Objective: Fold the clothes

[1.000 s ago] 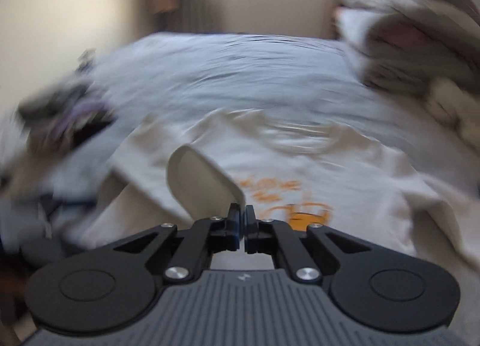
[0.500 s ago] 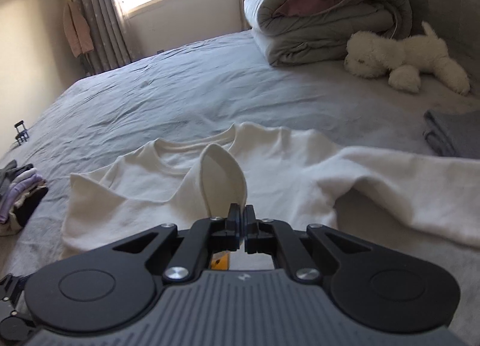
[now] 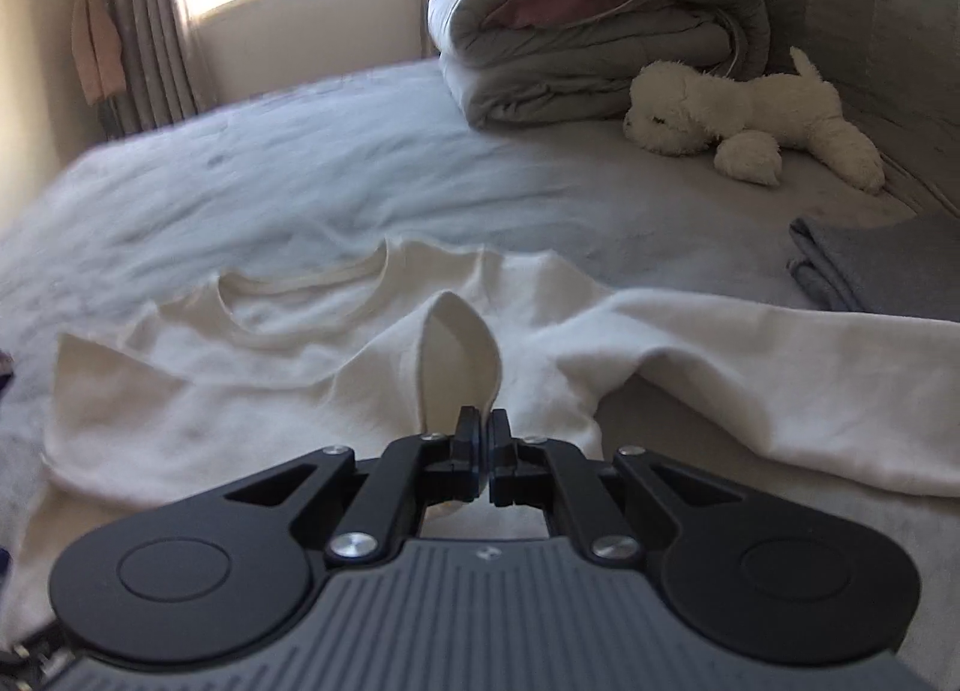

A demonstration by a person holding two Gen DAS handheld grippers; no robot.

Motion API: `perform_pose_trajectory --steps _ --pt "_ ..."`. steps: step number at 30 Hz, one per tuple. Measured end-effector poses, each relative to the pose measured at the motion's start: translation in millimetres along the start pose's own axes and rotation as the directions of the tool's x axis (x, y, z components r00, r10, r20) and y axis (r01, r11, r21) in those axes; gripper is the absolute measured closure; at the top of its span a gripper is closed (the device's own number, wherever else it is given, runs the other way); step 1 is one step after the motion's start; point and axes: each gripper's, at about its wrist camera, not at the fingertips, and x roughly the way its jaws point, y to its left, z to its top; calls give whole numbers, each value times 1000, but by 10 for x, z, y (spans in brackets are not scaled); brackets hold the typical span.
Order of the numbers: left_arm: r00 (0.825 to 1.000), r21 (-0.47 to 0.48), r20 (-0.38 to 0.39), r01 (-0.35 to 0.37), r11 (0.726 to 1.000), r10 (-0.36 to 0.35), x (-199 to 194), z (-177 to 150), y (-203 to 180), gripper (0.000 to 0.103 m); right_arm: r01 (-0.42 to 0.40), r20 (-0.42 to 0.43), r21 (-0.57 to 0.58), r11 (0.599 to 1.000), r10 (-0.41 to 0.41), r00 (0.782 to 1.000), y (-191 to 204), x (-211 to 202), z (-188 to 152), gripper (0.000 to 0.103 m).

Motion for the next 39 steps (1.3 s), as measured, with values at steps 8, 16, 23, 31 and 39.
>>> perform_pose_trajectory --steps 8,16,23,31,39 --pt "1000 1 0 -1 1000 1 1 -1 -1 0 38 38 -23 999 -37 999 40 -15 9 101" --pt "1000 1 0 -1 1000 1 2 0 -3 0 34 10 -44 998 -34 999 101 48 -68 100" --pt "1000 1 -1 -1 1000 1 2 1 -3 0 30 6 -44 999 -30 1000 108 34 -84 100" --pt "1000 1 -1 -1 1000 1 1 3 -5 0 -15 59 1 1000 15 998 63 -143 21 100" --pt "1000 1 -1 -1 1000 1 1 2 -5 0 21 -35 2 1000 -21 999 8 24 -35 100"
